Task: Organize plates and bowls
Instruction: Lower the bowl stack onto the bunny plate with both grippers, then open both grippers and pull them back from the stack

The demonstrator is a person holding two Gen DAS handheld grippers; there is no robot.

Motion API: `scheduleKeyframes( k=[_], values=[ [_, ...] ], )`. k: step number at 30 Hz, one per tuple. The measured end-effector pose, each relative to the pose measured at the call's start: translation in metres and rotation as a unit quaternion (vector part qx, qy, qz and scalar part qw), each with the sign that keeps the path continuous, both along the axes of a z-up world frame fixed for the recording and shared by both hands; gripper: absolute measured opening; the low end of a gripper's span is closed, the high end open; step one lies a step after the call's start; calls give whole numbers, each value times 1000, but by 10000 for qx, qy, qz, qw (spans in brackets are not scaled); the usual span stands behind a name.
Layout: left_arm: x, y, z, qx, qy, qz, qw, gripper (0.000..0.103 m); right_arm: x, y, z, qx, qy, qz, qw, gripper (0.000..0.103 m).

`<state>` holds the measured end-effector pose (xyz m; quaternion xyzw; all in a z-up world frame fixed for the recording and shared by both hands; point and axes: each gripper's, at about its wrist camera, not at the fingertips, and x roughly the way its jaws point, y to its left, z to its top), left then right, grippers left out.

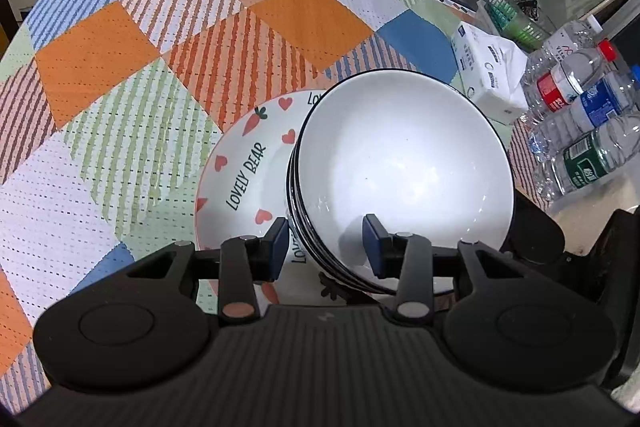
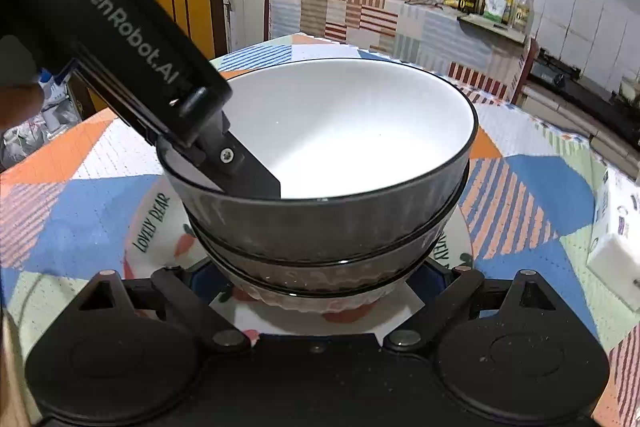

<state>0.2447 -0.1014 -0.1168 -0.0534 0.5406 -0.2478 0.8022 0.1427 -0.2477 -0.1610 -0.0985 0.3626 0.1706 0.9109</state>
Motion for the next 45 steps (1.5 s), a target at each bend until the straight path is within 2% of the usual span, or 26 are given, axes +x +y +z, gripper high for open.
scheduleKeyframes(
  k=[9, 14, 23, 31, 38, 45],
  values=[
    [-2, 4, -1, -37, -120, 104, 9999, 38, -3, 3, -4, 48, -203, -109, 9997, 95],
    [-6, 7, -2, -102, -229, 164, 9996, 38, -2, 4, -2, -44, 155, -236, 9996, 95],
    [-21, -1, 5, 116, -694, 281, 9971, 41, -22, -2, 15, -31, 226, -565, 9981, 95],
    [-42, 9, 30, 80, -982, 446, 9941, 48, -36, -4, 33, 148, 301, -1043, 9940, 95],
    [-69, 30, 57, 17, -1065, 614, 9924, 57, -54, -6, 54, 21, 250, -1432, 9894, 95],
    [-95, 44, 89, 100, -1218, 591, 9907, 64, -73, -17, 85, 333, 303, -1845, 9818, 95]
  ],
)
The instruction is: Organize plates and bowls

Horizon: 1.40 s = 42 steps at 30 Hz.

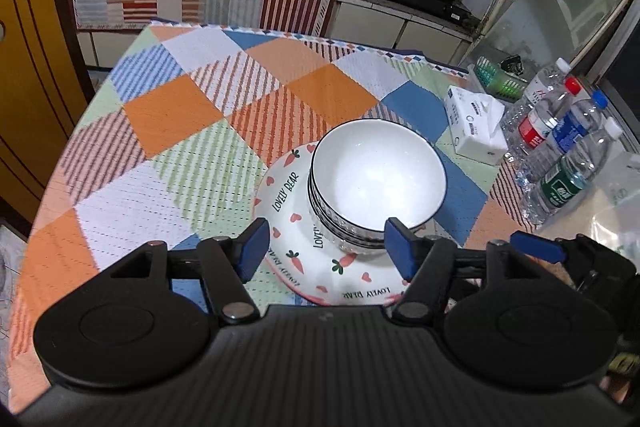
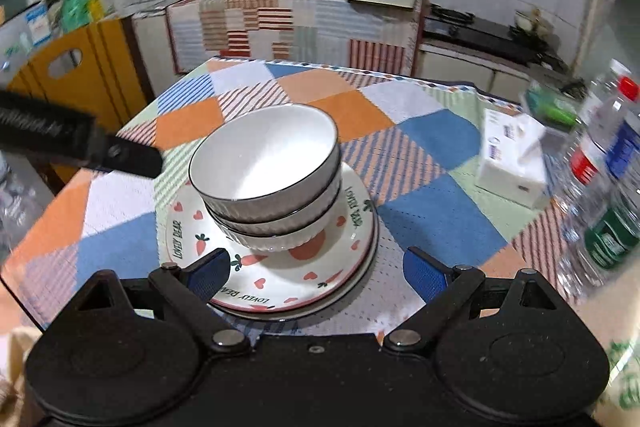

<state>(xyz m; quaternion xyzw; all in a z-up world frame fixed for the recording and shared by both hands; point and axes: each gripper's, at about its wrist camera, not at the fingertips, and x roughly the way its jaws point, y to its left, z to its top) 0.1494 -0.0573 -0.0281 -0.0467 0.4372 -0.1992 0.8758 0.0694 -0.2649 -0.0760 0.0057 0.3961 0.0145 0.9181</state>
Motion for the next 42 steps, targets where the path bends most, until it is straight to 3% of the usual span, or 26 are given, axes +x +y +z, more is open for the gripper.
scheduleKeyframes(
  k=[13, 25, 32, 36, 42],
  values=[
    [-61, 18, 42, 253, -479, -66, 9985, 79, -45, 4, 49, -271, -69, -672, 9974, 96],
    [-93, 30, 33, 484, -843, 198, 9951, 100, -74, 25, 62, -439, -250, -860, 9950, 96],
    [-102, 47, 24, 267, -951, 444, 9941, 100, -86, 31, 53, -663, -350, -1140, 9906, 96],
    [-105, 47, 23, 388, -1110, 473, 9919, 100, -89, 30, 48, -482, -276, -1200, 9912, 96],
    [-111, 45, 19, 441, -1218, 400, 9908, 100, -95, 37, 45, -603, -348, -1271, 9894, 96]
  ],
)
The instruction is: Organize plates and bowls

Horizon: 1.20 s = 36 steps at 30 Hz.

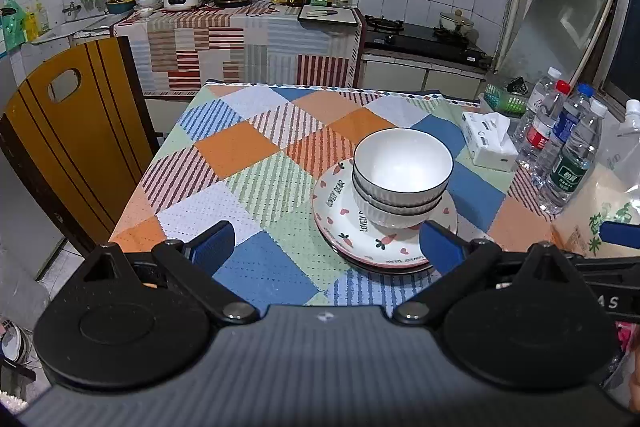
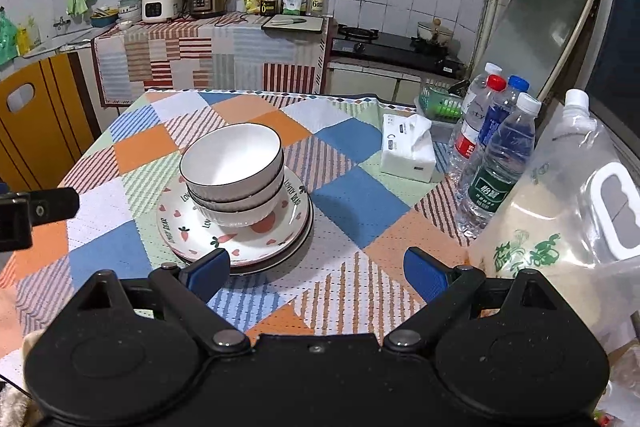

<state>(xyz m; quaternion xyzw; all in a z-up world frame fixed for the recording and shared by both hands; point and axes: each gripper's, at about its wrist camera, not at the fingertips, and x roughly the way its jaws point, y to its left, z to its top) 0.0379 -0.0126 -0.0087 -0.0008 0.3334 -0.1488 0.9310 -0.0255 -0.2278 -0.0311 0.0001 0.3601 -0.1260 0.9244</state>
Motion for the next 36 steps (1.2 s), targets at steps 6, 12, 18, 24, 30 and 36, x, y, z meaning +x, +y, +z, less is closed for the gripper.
scheduleKeyframes(
  k=[6, 12, 18, 24, 30, 36],
  values=[
    [-3, -5, -6, 191, 68, -1, 9998, 100, -8, 2, -2, -26, -33, -80, 10000, 96],
    [-9, -8, -9, 366, 26, 45, 9993, 100, -10, 5, -5, -26, -43, -55, 10000, 96],
    [-12, -8, -7, 351, -11, 66, 9994, 100, -11, 8, -6, -24, -44, -41, 10000, 96],
    [-17, -9, -5, 422, -213, 20, 9989, 100, -10, 8, -7, -20, -31, -49, 10000, 96],
    [-19, -9, -5, 376, -214, 8, 9991, 100, -9, 6, -9, 0, 13, -82, 10000, 96],
    [-19, -6, -6, 325, -182, 23, 9993, 100, -9, 4, -10, 33, 48, -102, 9999, 96]
  ],
)
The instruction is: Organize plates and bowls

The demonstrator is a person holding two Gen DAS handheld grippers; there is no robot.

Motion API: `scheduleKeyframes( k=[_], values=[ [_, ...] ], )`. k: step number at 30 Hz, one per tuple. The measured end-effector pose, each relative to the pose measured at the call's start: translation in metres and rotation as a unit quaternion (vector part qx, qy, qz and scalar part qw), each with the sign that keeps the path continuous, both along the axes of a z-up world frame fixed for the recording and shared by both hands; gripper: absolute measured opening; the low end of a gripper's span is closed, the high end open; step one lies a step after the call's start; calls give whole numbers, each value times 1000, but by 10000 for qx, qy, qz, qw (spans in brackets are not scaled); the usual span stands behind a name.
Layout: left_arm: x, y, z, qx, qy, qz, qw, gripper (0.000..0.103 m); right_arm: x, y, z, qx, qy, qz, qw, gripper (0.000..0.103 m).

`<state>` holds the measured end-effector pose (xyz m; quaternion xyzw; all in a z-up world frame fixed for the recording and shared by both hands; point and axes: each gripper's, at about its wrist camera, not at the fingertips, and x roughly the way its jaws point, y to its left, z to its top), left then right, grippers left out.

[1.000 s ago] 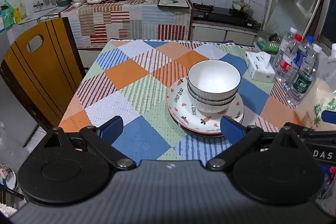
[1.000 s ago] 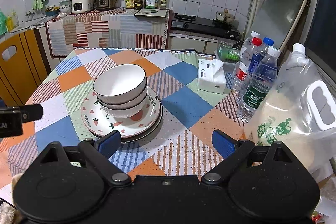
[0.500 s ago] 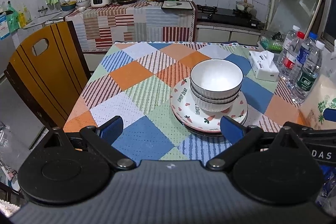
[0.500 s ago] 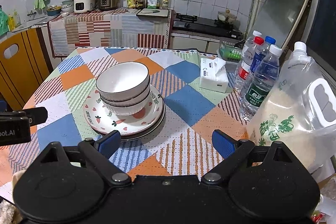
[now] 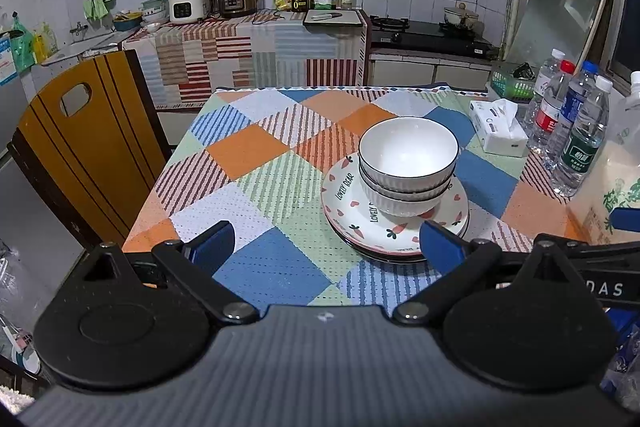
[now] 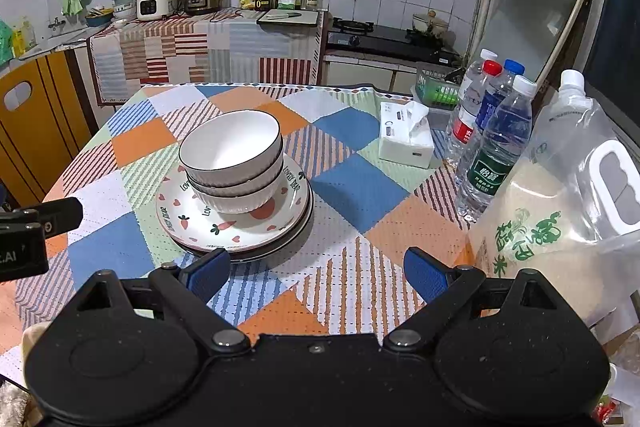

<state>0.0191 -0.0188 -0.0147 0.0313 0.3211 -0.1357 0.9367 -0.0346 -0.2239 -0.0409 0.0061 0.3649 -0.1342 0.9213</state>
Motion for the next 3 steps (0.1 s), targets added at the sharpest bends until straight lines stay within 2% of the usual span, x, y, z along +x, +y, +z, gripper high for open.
scheduleKeyframes(
  k=[3],
  values=[
    [1, 1, -1, 2, 13, 26, 10000, 100, 0, 0, 0, 2, 19, 11, 10000, 96]
  ],
)
